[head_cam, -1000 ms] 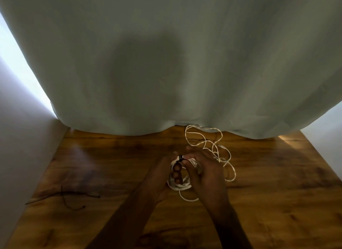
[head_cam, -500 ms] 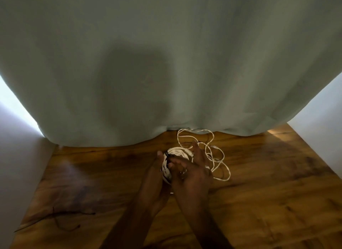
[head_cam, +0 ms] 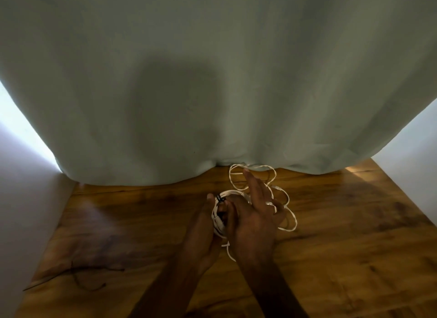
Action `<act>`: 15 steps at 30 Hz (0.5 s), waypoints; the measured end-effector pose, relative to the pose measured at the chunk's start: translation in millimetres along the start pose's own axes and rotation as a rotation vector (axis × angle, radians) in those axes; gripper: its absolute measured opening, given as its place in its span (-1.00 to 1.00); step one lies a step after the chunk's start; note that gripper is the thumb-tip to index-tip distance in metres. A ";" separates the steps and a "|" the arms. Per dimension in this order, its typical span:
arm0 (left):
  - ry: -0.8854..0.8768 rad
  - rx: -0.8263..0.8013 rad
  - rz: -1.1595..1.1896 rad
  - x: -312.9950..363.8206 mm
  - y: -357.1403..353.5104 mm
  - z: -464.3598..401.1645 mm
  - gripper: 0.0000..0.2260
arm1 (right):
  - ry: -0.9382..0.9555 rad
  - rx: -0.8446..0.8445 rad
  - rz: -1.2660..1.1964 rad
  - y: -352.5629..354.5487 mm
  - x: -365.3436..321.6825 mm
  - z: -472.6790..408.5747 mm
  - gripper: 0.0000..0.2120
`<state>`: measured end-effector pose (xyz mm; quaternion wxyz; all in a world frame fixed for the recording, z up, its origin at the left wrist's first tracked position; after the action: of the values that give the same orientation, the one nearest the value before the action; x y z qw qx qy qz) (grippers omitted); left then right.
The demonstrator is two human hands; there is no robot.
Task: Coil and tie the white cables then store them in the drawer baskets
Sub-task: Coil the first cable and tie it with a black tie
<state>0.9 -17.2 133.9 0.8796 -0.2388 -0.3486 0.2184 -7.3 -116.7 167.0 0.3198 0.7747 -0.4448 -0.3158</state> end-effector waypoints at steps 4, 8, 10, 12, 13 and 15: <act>-0.057 -0.010 -0.095 1.5 0.3 1.5 -0.57 | 0.011 -0.038 0.045 1.9 -2.4 -4.8 -0.71; -0.087 0.037 -0.202 3.8 1.6 0.0 -0.58 | 0.028 -0.138 0.056 2.7 -3.7 -6.9 -0.75; -0.086 0.048 -0.223 4.1 1.5 -0.6 -0.59 | 0.053 -0.174 0.068 1.0 0.2 -7.7 -0.89; -0.071 0.067 -0.220 2.8 3.2 -2.3 -0.61 | 0.099 -0.215 0.101 -0.3 2.5 -9.1 -0.86; -0.058 0.070 -0.219 2.3 3.5 -2.8 -0.62 | 0.105 -0.223 0.107 -0.6 3.1 -10.3 -0.87; -0.040 0.088 -0.193 1.2 5.7 -5.2 -0.63 | 0.083 -0.224 0.096 -0.5 3.4 -12.4 -0.90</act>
<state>4.2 -13.4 127.9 0.8991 -0.1611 -0.3774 0.1524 4.0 -116.9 173.3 0.4371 0.7244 -0.4296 -0.3156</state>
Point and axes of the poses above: each hand's wrist, its own z-axis away from the middle knuckle, its own y-axis out of the back of the hand, x = y × z, the point moved 2 cm from there along -z, towards the middle knuckle, and after that the axes turned 15 degrees about y, right-handed, at the moved point
